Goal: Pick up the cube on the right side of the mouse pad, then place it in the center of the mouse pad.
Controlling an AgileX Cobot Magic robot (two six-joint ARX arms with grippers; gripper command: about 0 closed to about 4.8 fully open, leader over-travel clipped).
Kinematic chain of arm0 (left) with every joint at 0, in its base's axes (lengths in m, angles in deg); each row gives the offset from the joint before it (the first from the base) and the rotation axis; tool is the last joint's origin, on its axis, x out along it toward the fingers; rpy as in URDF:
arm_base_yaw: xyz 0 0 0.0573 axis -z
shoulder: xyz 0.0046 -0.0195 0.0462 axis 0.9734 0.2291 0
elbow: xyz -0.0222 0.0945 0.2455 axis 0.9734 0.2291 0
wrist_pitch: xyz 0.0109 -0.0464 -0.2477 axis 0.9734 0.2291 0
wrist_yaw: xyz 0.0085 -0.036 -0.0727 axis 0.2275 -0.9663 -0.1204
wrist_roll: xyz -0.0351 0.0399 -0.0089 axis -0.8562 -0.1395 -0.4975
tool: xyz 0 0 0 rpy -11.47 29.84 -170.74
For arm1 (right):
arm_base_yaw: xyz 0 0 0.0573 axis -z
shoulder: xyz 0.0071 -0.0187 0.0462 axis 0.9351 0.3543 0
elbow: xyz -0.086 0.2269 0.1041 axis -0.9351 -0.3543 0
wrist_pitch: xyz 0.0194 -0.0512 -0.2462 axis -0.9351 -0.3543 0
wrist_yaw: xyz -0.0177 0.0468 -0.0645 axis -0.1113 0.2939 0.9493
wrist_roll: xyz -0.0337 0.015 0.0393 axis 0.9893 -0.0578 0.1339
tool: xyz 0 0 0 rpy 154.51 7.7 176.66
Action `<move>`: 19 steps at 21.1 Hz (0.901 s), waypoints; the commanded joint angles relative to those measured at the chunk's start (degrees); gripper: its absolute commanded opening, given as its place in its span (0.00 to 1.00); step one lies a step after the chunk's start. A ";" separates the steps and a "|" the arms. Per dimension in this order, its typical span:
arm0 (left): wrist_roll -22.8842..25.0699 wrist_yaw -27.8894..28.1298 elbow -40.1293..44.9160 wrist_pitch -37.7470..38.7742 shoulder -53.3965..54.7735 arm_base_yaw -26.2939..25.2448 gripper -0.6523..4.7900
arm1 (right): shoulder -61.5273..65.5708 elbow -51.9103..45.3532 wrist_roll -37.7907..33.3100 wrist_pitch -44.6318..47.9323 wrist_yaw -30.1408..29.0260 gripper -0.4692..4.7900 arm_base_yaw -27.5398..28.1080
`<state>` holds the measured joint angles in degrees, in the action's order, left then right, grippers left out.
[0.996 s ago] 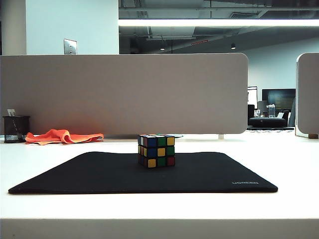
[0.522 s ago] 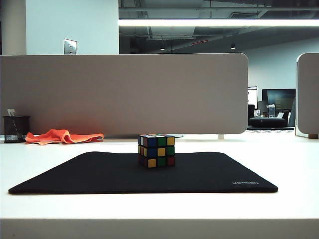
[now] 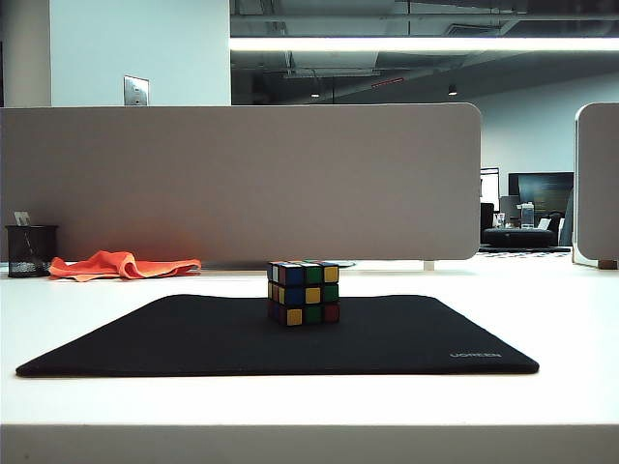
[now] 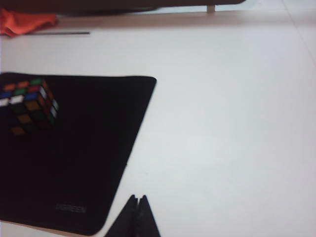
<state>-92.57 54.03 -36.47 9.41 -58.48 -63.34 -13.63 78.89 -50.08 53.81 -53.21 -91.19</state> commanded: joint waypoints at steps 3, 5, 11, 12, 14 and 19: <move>0.02 -0.33 2.93 -3.82 -1.81 -0.04 0.11 | -4.24 -2.51 1.79 2.58 0.33 0.09 0.00; 0.00 -0.35 5.38 -6.67 -2.12 -0.04 0.11 | -5.35 -4.35 2.75 4.59 0.17 0.09 -0.02; 2.14 -0.33 6.71 -4.92 -5.20 -0.04 0.11 | -8.37 -9.33 3.65 8.09 -10.12 0.09 -0.11; 3.15 -0.31 6.71 -4.26 -7.63 -0.07 0.11 | -9.75 -10.08 3.74 8.11 -10.47 0.09 -0.13; 3.13 -0.46 6.64 -4.55 -9.84 -0.09 0.11 | -9.60 -10.25 6.58 8.72 -10.25 0.09 -0.09; 4.63 -0.31 6.97 -4.46 -9.79 0.20 0.11 | -9.66 -10.23 7.85 11.54 -10.01 0.09 -0.04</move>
<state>-88.40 53.77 -29.39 5.61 -68.29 -63.13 -23.16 68.48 -42.76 63.43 -63.44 -91.21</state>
